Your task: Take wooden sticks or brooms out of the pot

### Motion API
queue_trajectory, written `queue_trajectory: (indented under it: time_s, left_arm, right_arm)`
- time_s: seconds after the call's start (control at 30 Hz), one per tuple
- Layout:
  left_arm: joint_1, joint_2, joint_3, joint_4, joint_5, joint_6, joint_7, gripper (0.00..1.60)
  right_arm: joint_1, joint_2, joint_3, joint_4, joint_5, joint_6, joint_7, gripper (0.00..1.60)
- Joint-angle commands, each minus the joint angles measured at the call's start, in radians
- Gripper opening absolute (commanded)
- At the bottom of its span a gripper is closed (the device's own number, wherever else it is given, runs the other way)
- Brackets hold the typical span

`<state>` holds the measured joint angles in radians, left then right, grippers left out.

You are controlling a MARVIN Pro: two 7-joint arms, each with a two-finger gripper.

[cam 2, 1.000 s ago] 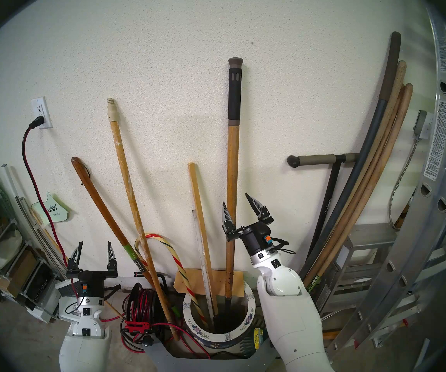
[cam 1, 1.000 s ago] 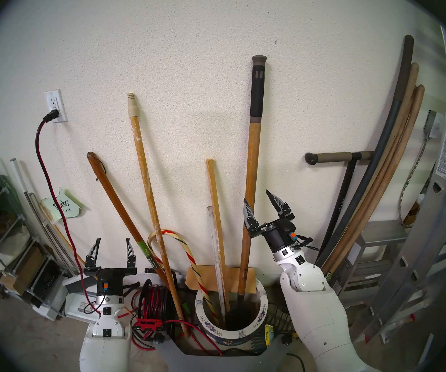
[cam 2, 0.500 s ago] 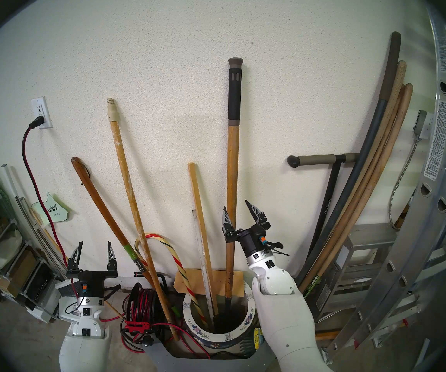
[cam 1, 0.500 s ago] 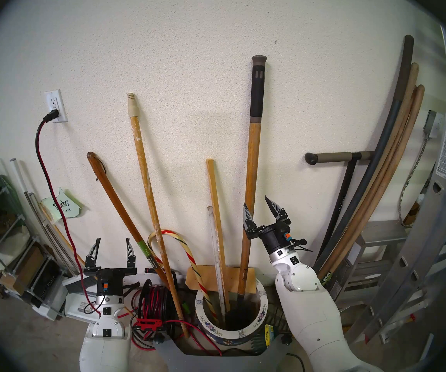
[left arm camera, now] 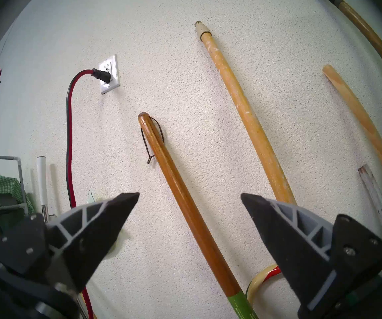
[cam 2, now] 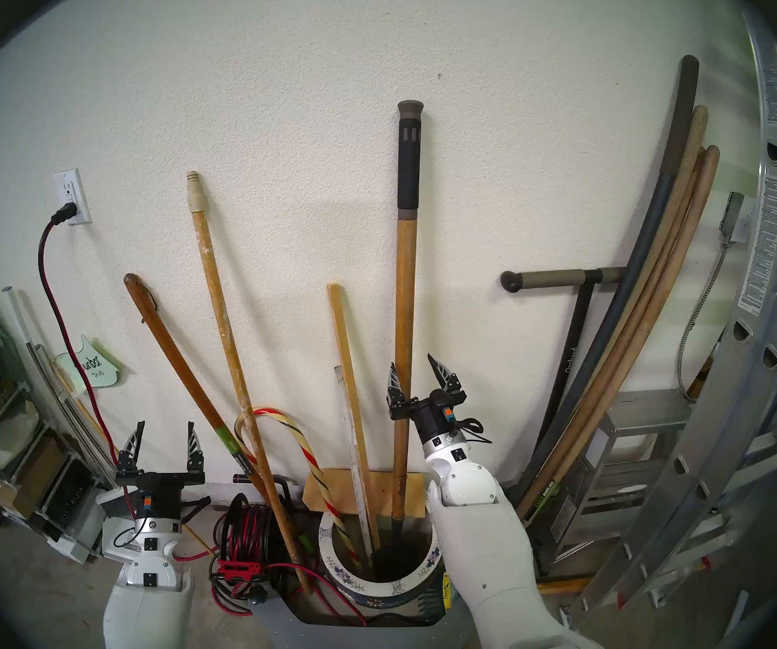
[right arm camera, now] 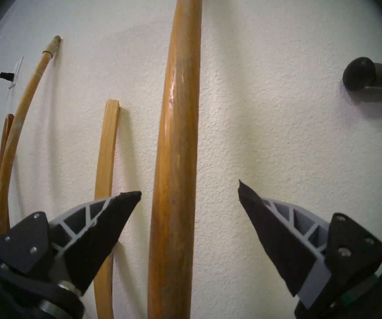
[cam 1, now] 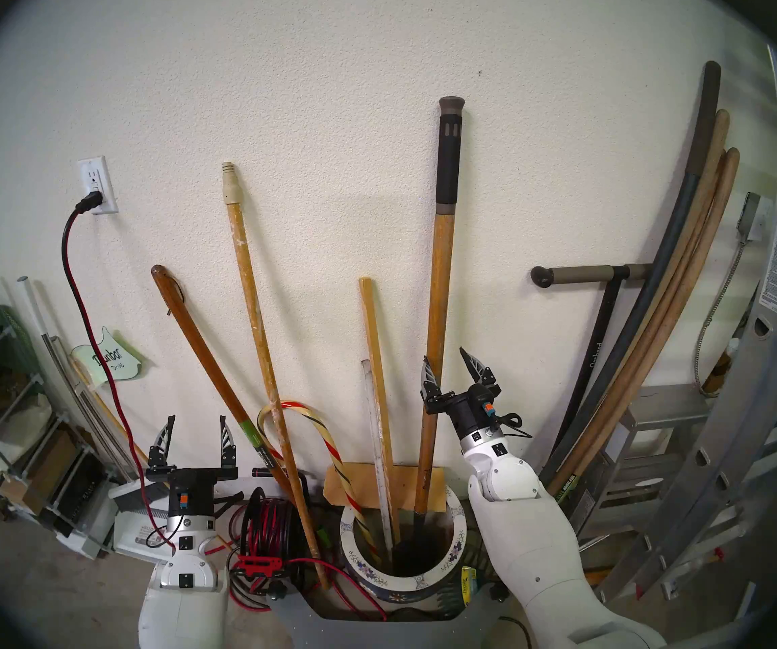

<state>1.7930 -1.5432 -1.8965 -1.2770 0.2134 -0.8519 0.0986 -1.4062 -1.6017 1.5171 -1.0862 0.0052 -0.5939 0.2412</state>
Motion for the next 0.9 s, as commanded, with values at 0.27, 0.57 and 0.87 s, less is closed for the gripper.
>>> queue_trajectory:
  time_s: [0.27,0.57,0.87]
  left_arm:
    - [-0.001,0.000,0.000,0.000,0.000,0.000,0.000,1.60]
    - [-0.001,0.000,0.000,0.000,0.000,0.000,0.000,1.60]
    - [-0.001,-0.001,0.000,0.000,0.000,0.000,0.000,1.60]
  right_arm:
    - [0.171,-0.026,0.008,0.242,-0.011,-0.034,-0.038,1.60]
    - [0.219,-0.021,0.022,0.328,0.004,-0.036,-0.024,0.78]
    - [0.243,-0.028,0.026,0.391,0.013,-0.033,-0.001,0.80]
